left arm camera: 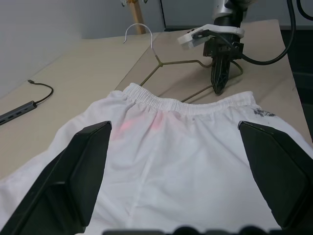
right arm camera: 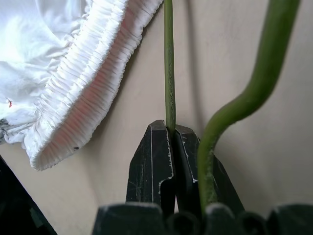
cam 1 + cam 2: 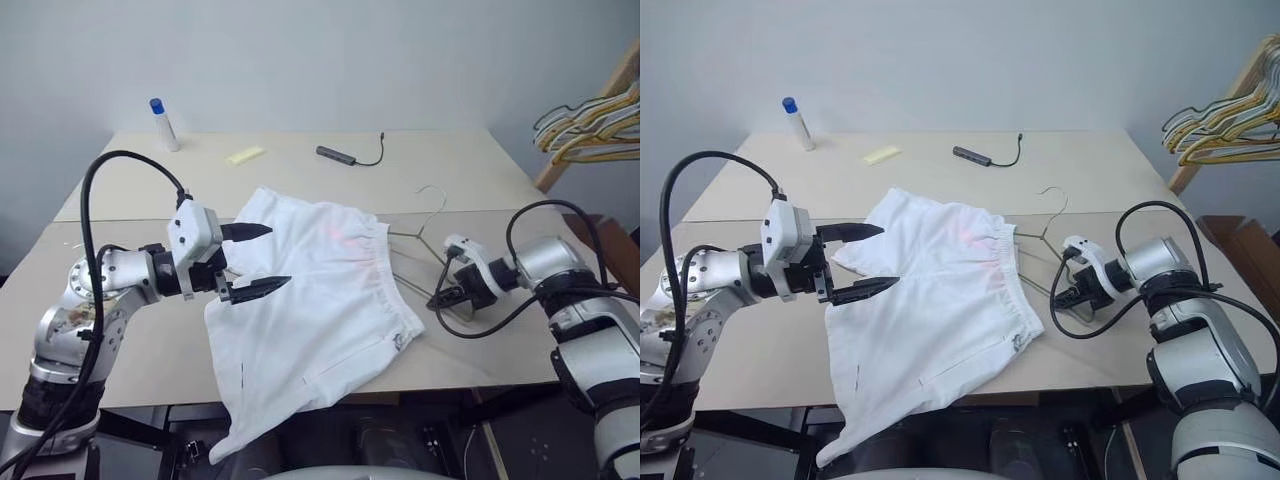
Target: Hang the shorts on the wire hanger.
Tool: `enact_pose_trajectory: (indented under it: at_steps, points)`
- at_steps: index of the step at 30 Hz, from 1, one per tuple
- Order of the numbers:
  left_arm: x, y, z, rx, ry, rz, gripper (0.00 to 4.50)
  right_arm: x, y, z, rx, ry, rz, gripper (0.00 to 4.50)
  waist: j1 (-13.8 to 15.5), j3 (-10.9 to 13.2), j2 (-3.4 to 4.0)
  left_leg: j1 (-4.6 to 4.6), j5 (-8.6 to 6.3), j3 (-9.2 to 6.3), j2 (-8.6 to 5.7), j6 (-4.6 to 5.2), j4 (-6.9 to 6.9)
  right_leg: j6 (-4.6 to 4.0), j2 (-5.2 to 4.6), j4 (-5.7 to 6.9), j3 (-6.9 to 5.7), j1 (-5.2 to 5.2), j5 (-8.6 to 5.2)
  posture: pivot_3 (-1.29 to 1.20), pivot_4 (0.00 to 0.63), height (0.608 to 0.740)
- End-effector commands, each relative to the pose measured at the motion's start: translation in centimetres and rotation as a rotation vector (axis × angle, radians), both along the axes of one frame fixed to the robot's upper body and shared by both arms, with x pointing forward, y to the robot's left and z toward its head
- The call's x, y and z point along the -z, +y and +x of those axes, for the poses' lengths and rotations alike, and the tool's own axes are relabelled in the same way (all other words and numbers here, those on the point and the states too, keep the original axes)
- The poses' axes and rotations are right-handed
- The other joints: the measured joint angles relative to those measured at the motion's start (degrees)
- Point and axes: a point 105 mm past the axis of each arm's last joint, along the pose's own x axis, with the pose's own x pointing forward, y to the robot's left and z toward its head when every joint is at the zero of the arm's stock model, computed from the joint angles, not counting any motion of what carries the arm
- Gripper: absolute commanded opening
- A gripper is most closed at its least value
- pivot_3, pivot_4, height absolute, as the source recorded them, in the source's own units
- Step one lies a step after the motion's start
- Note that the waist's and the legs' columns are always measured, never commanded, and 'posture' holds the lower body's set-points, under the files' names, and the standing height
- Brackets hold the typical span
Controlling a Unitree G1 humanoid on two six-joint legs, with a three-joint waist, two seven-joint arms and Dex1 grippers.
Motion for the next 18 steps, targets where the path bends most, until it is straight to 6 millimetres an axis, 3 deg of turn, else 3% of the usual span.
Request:
enact_pose_trajectory:
  at_steps: [1,5,10,14,18]
  points:
    - [-1.2,0.1,-0.3,0.001,-0.054,-0.004,4.49,-1.9,-1.1,0.3,0.041,-0.051,0.037,0.00,0.1,0.0,0.00,0.00,0.00,0.00,0.00,0.00,0.00,0.00,0.00,0.00,0.00,0.00,0.00,0.05,0.012,0.740]
    - [-1.0,-0.1,0.0,0.018,-0.050,0.001,4.49,-2.3,-1.2,1.3,0.079,-0.112,0.036,0.00,0.0,0.0,0.00,0.04,0.00,0.00,0.00,0.00,0.00,-0.02,0.00,0.02,-0.02,0.01,-0.01,0.03,0.010,0.740]
    - [-1.4,-0.2,0.7,0.043,-0.060,0.009,4.49,-4.4,0.1,2.6,0.044,-0.208,0.062,0.00,-0.6,0.0,0.01,0.04,0.00,0.00,0.00,0.00,0.00,-0.02,0.02,0.03,-0.01,0.01,-0.01,0.00,0.005,0.740]
    - [-1.7,-0.1,1.3,0.054,-0.077,0.022,4.49,-6.5,1.5,3.1,-0.094,-0.383,-0.025,0.00,-1.5,0.0,0.04,-0.01,0.00,0.00,0.00,0.00,0.00,0.00,0.01,0.01,-0.01,-0.01,-0.01,-0.02,0.000,0.740]
    - [-3.0,0.8,2.2,0.051,-0.128,0.041,4.49,-8.9,4.0,2.1,-0.264,-0.578,-0.075,0.00,-1.6,0.0,0.04,-0.25,0.00,0.00,0.01,0.00,0.00,0.01,0.02,0.08,-0.01,-0.33,0.00,-0.03,0.000,0.740]
